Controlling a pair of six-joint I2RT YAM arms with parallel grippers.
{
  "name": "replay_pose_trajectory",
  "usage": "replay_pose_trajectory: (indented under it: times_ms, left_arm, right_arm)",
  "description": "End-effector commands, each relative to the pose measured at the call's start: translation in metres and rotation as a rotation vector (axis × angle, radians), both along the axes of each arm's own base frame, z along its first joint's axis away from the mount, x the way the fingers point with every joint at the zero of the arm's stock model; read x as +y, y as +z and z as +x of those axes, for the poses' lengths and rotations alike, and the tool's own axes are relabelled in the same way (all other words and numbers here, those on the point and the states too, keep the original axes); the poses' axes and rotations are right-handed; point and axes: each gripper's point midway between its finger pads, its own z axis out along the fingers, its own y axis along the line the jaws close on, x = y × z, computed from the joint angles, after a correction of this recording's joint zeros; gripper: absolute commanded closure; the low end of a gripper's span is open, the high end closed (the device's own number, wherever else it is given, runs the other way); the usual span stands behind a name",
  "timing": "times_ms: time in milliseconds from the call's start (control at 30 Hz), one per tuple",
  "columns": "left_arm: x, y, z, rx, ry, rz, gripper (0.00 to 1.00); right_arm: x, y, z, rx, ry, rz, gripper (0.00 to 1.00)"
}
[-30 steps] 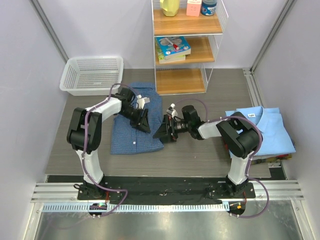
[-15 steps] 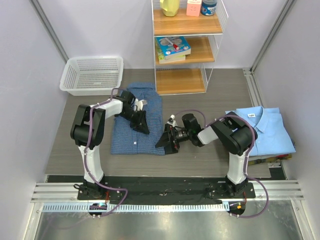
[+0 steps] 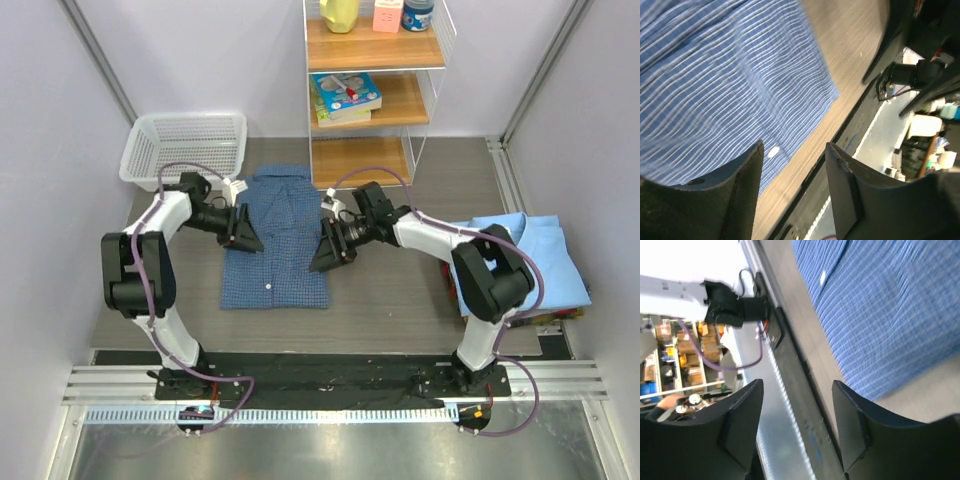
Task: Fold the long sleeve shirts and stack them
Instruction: Fold the shirt
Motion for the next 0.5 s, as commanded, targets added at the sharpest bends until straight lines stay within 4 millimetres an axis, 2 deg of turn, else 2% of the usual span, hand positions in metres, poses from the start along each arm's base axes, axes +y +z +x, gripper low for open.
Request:
replay_pose_trajectory:
  times_ms: [0, 33, 133, 200, 233, 300, 367, 400, 467]
  left_arm:
    - [0.027, -0.028, -0.002, 0.128, 0.017, -0.029, 0.49]
    - [0.034, -0.034, 0.008, 0.121, 0.047, -0.03, 0.5]
    - [0.053, -0.059, 0.023, 0.187, 0.128, -0.01, 0.53]
    - [0.063, -0.078, 0.019, 0.231, 0.142, 0.035, 0.54]
    - [0.067, -0.087, 0.015, 0.264, 0.147, 0.042, 0.54]
    - [0.077, -0.098, 0.003, 0.294, 0.148, 0.066, 0.55]
    - [0.082, -0.099, -0.009, 0.324, 0.15, 0.072, 0.55]
    - [0.083, -0.097, -0.014, 0.31, 0.132, 0.071, 0.55]
    - [0.085, -0.082, -0.018, 0.269, 0.124, 0.069, 0.53]
  right_arm:
    - [0.029, -0.01, 0.043, -0.081, -0.028, 0.034, 0.42]
    - [0.032, -0.037, 0.048, -0.036, -0.033, 0.0, 0.48]
    - [0.036, -0.065, 0.06, -0.021, -0.035, -0.035, 0.58]
    - [0.026, -0.099, 0.056, 0.03, -0.044, -0.096, 0.6]
    - [0.018, -0.108, 0.057, 0.043, -0.055, -0.119, 0.62]
    - [0.004, -0.125, 0.044, 0.077, -0.046, -0.164, 0.64]
    - [-0.003, -0.125, 0.031, 0.084, -0.018, -0.185, 0.65]
    - [-0.002, -0.113, 0.031, 0.057, -0.012, -0.172, 0.65]
    - [0.001, -0.094, 0.032, 0.044, -0.008, -0.141, 0.65]
